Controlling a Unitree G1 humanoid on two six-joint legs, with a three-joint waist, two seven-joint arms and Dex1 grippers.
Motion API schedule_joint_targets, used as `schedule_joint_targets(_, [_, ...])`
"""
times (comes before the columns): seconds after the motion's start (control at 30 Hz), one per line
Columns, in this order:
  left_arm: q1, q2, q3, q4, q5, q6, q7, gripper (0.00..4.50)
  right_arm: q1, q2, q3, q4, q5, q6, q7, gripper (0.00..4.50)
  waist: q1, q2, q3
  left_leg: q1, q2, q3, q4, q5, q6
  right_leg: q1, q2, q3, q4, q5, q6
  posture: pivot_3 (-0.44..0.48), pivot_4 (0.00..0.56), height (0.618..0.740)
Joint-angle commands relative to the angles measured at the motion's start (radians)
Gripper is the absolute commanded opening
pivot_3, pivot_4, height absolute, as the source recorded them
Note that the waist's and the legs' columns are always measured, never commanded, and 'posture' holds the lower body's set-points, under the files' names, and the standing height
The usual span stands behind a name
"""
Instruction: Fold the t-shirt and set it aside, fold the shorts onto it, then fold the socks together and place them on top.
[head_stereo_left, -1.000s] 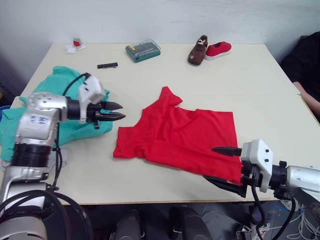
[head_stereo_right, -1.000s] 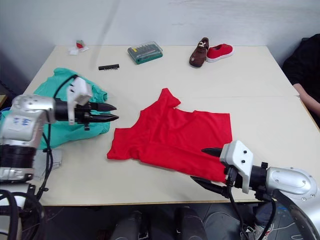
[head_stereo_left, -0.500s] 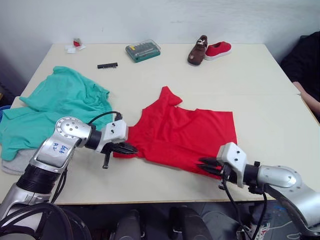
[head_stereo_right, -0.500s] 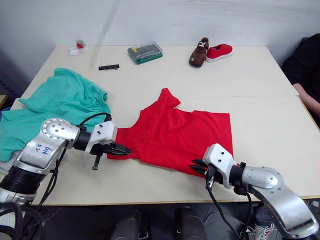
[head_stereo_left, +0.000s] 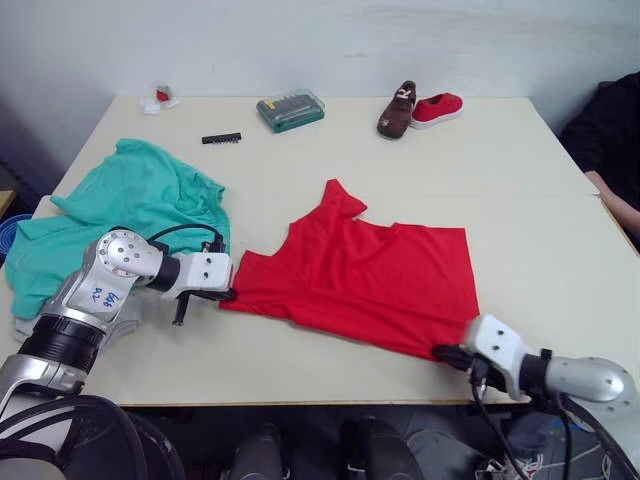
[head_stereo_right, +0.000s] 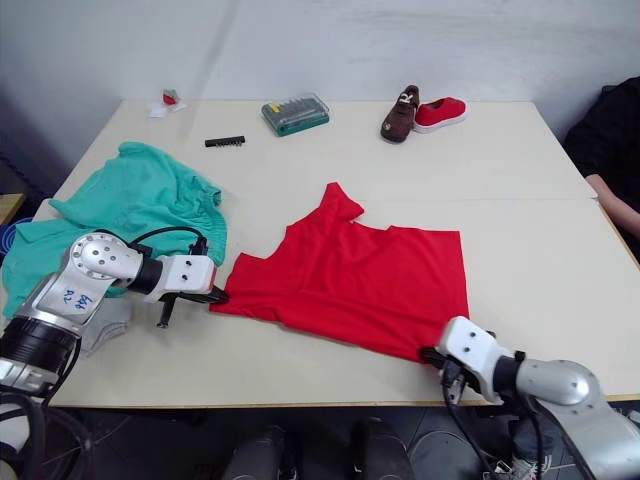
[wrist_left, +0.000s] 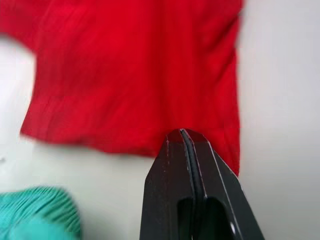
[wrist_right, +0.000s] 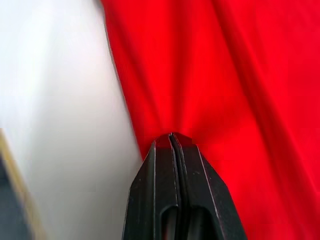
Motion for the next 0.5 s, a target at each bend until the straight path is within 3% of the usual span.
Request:
schedule_joint_targets(0.03, [-0.022,0.004,0.003,0.076,0.048,-0.037,0.004,0.0,0.078,-0.027,-0.109,0.06,-0.017,-0.025,0.045,0.02,0.001,-0.001,0.0,0.0,0.0,0.0,0.0,0.0,0.0,0.0,0.0,0.0,0.0,0.0,0.0,0.0,0.15,0.74])
schedule_joint_targets(0.07, [-0.02,0.001,0.017,0.056,0.001,-0.025,-0.04,0.0,0.081,-0.02,-0.141,0.057,0.007,-0.03,0.058,0.02,0.001,-0.001,-0.001,0.0,0.0,0.0,0.0,0.0,0.0,0.0,0.0,0.0,0.0,0.0,0.0,0.0,0.15,0.74])
schedule_joint_targets(0.13, [-0.011,-0.023,0.089,-0.066,-0.192,0.17,-0.137,0.0,0.026,0.019,-0.208,-0.002,0.121,0.003,0.058,0.02,-0.004,-0.001,0.0,-0.002,0.0,0.0,0.0,0.0,0.0,-0.001,0.0,0.0,0.0,0.0,0.0,0.0,0.15,0.74])
schedule_joint_targets(0.27, [-0.038,-0.072,0.149,-0.229,-0.363,0.453,-0.16,0.0,-0.114,0.062,-0.196,-0.101,0.255,0.135,0.001,0.02,-0.011,-0.002,0.003,-0.005,0.0,0.0,0.001,0.004,-0.006,-0.004,0.0,0.0,0.001,0.0,0.0,0.0,0.15,0.74])
schedule_joint_targets(0.33, [-0.047,-0.103,0.142,-0.278,-0.382,0.522,-0.133,0.0,-0.174,0.073,-0.139,-0.134,0.26,0.185,-0.032,0.02,-0.01,-0.002,0.003,-0.005,0.001,-0.001,0.001,0.005,-0.007,-0.004,0.001,-0.001,0.001,0.0,0.0,0.0,0.15,0.74])
schedule_joint_targets(0.5, [-0.024,-0.164,0.038,-0.251,-0.233,0.438,-0.053,0.0,-0.273,0.113,0.067,-0.103,0.131,0.212,-0.113,0.02,-0.006,-0.001,0.004,-0.005,0.0,-0.001,0.0,0.005,-0.008,-0.004,0.002,0.0,0.001,0.0,0.001,0.0,0.15,0.74])
